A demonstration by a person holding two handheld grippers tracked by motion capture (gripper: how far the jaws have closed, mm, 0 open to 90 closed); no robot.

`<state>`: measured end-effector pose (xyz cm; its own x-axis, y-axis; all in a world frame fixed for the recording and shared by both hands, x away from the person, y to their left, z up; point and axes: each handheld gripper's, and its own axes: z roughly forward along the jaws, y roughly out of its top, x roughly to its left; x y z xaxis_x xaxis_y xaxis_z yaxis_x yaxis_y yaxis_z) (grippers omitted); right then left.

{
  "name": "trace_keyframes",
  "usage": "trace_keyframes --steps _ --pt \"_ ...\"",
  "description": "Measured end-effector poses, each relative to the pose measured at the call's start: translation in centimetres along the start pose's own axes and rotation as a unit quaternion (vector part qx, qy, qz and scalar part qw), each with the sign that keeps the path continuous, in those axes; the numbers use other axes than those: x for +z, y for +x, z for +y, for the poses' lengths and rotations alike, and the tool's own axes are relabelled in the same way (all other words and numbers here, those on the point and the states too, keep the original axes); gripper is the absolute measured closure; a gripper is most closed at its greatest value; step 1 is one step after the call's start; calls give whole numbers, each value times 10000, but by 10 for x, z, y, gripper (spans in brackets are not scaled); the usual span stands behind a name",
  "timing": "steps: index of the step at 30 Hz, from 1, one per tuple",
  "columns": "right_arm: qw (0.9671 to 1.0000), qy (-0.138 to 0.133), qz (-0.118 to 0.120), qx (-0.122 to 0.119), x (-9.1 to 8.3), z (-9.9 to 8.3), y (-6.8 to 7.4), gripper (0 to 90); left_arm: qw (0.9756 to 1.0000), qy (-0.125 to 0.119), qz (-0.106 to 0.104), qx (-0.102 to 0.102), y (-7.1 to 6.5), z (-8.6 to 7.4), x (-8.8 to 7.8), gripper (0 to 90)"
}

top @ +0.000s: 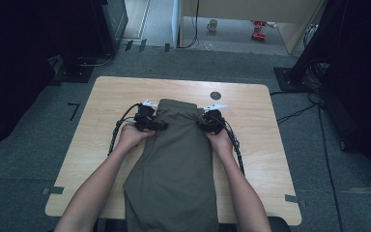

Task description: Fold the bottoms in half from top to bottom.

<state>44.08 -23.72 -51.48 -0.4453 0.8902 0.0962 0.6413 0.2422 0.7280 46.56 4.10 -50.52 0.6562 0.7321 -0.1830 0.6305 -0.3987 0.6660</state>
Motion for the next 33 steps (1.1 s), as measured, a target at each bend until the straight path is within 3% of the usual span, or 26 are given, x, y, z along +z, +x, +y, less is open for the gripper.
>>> trace_keyframes --steps 5,9,10,11,16,18,21,23,24,27,28,30,31,32,33 --pt "10000 14 69 40 1 1 1 789 10000 -46 43 18 -1 1 2 325" --pt "9999 30 107 117 1 2 0 814 9998 -143 20 -122 2 2 3 396" --pt "9998 51 137 141 2 3 -1 822 9997 -156 -21 -180 4 2 2 433" --pt "9997 110 148 159 2 5 -1 827 9995 -176 -82 -245 5 1 2 563" --pt "9992 154 235 274 4 10 -4 832 9984 -91 -172 -526 8 4 3 686" --pt "9982 98 376 451 5 12 -8 834 9988 -22 -171 -457 7 9 2 780" --pt "9978 155 401 511 4 21 -12 836 9993 5 -126 -348 7 20 -1 803" --pt "9980 64 360 516 -1 33 -15 839 9995 -121 -57 -294 8 40 -9 806" --pt "9980 64 360 516 -1 33 -15 839 9995 -121 -57 -294 8 40 -9 807" --pt "9988 -261 202 353 -20 70 -18 839 9988 -464 115 -64 7 66 -26 806" --pt "9988 -261 202 353 -20 70 -18 839 9978 -645 170 -23 6 76 -33 806" --pt "9978 -605 130 240 -38 95 -18 838 9936 -1107 229 65 4 94 -53 806" --pt "9935 -1137 24 28 -62 117 -15 837 9897 -1408 247 123 2 102 -65 805" --pt "9935 -1137 24 28 -62 117 -15 837 9841 -1742 287 217 0 108 -75 805" --pt "9860 -1645 -173 -227 -83 130 -8 836 9752 -2141 358 439 -7 116 -90 802"
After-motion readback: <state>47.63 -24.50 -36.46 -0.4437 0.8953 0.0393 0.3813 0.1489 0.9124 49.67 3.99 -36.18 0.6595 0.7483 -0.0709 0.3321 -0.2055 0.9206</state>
